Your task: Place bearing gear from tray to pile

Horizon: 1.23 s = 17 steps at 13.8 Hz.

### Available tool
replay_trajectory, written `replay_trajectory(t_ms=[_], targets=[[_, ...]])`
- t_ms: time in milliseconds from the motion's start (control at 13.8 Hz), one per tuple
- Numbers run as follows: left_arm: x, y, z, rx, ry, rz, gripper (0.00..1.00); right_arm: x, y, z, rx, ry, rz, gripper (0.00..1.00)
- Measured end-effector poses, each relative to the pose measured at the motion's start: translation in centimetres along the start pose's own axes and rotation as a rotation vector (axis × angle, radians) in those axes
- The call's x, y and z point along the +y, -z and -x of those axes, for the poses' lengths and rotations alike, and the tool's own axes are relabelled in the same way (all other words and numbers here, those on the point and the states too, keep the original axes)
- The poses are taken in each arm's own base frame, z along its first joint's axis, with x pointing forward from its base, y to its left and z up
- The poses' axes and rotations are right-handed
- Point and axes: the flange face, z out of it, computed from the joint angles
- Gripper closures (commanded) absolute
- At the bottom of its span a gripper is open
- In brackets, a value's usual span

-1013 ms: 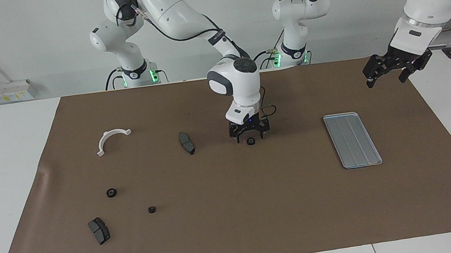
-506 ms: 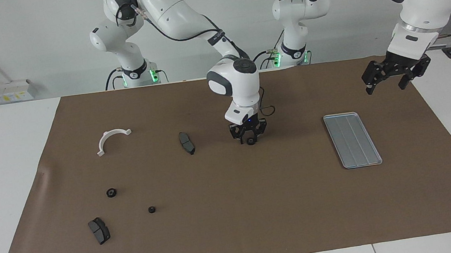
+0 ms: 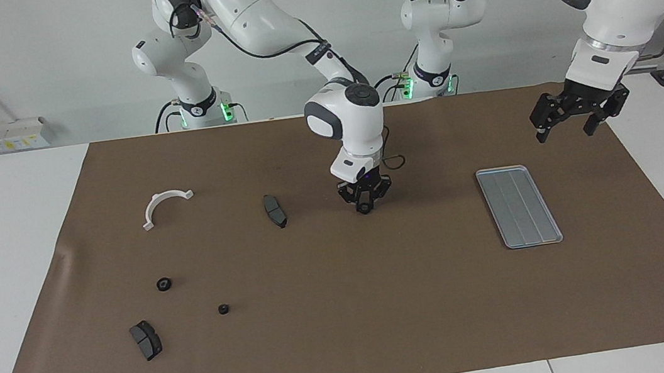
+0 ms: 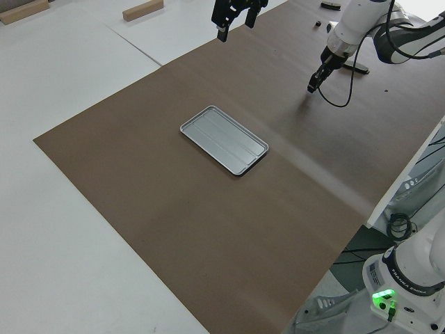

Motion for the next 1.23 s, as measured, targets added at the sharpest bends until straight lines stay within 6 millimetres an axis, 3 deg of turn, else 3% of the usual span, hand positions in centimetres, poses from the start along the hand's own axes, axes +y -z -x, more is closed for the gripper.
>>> replay_trajectory(t_ms=[72, 217, 434, 579, 940, 1230], targets=[[0.0, -0.1, 0.1, -0.002, 0.000, 0.000, 0.00, 1.1, 1.4, -1.1, 0.005, -0.022, 0.004, 1.00], [-0.1, -0.1, 0.2, -0.004, 0.001, 0.000, 0.00, 5.1, 5.5, -4.2, 0.011, -0.064, 0.011, 1.00], [-0.1, 0.0, 0.2, -0.003, 0.003, 0.000, 0.00, 13.6, 11.3, -8.0, 0.008, -0.071, 0.029, 1.00], [-0.2, -0.1, 0.2, -0.003, 0.004, 0.000, 0.00, 19.4, 12.6, -9.2, -0.019, -0.024, 0.051, 1.00], [-0.3, 0.0, 0.2, -0.003, 0.006, 0.000, 0.00, 33.5, 8.8, -9.4, -0.135, 0.099, 0.044, 1.00], [-0.4, 0.0, 0.3, -0.003, 0.007, -0.001, 0.00, 40.0, 4.2, -6.4, -0.096, 0.153, 0.019, 1.00]])
